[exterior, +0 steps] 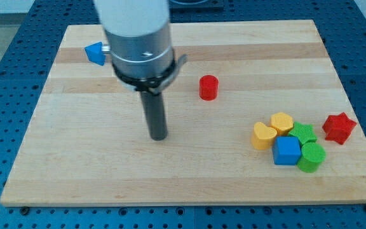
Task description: Push red circle towards up
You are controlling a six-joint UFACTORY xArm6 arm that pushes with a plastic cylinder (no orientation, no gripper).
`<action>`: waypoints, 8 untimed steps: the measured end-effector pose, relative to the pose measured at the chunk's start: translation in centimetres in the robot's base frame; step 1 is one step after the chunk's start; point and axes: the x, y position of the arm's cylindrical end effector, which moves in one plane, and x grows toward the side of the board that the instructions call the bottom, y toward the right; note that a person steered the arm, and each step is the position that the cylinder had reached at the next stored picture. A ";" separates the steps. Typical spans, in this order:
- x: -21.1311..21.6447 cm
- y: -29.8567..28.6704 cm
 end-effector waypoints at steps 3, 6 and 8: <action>-1.1 6.6; -8.0 6.1; -4.1 10.3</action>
